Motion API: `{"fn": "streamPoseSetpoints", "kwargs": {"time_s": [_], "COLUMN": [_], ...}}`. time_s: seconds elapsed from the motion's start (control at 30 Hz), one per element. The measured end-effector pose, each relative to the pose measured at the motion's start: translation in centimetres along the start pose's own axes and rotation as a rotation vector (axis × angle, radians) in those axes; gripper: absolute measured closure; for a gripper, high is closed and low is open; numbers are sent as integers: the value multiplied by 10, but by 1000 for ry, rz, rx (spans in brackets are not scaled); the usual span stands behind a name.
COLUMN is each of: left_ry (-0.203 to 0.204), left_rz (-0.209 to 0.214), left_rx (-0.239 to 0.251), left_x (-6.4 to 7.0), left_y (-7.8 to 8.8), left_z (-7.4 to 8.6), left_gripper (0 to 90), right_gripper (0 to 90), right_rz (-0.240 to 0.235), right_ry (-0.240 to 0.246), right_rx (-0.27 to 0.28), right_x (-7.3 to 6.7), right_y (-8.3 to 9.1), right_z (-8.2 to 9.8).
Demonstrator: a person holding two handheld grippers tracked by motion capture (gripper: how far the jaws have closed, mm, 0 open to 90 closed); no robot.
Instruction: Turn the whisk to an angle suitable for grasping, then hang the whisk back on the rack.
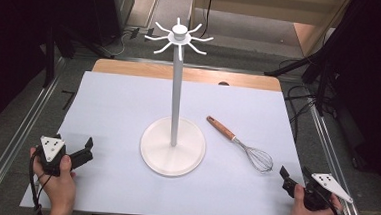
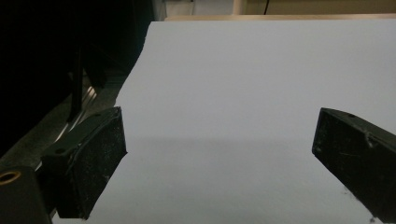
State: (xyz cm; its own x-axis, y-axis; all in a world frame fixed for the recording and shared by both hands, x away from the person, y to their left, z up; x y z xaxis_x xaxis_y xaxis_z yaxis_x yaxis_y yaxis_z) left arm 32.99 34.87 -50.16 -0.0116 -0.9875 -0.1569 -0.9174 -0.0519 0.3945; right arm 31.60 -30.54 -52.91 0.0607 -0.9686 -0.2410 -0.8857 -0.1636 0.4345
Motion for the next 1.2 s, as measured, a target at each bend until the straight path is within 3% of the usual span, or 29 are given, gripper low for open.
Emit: {"fn": "streamPoseSetpoints", "kwargs": {"time_s": [0.1, 0.3, 0.33, 0.4, 0.5, 0.6, 0.7, 0.97, 1.07, 1.2], "left_ry": [-5, 23, 25, 23, 16, 22, 15, -2, -2, -6], "left_rz": [-9, 1, -1, -3, 1, 2, -4, -11, -12, -13], "left_rx": [-2, 4, 4, 5, 14, 9, 4, 5, 3, 2], "left_x": [0, -3, -3, -2, -1, -1, -1, 0, 0, 0], "left_y": [0, 1, 1, 1, 1, 1, 0, 1, 1, 0], "left_z": [0, 0, 0, 0, -1, 0, 0, 0, 0, 0], "left_gripper": [26, 0, 0, 0, 0, 0, 0, 3, 3, 3], "right_gripper": [271, 361, 396, 444, 447, 436, 521, 427, 422, 346], "right_rz": [28, -21, -28, -37, -95, -144, -58, -70, -74, -108], "right_ry": [-9, 14, 35, 27, -28, 22, 49, 68, 104, 158], "right_rx": [0, -24, -17, -6, -35, -94, -144, -184, -219, -281], "right_x": [4, 7, 10, 14, 12, 4, 8, 6, 2, -7], "right_y": [0, 0, 1, 3, 6, 8, 6, 3, -1, -4], "right_z": [-1, -2, -3, -5, -4, 1, 5, 6, 5, 4]}}
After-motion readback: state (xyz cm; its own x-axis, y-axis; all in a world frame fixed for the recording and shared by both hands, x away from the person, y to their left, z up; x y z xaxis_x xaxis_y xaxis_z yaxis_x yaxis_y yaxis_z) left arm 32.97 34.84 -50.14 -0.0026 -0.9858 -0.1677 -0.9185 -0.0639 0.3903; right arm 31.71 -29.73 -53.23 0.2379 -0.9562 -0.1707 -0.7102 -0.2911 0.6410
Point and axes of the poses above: each handheld gripper's, and its own axes: y roughly backward along the jaws, z roughly out of its underside, x roughly to its right, the point moved 10 cm from there along -y, roughly forward along the jaws, and after that the axes turned 7 degrees about -y, right-handed, at the moved point
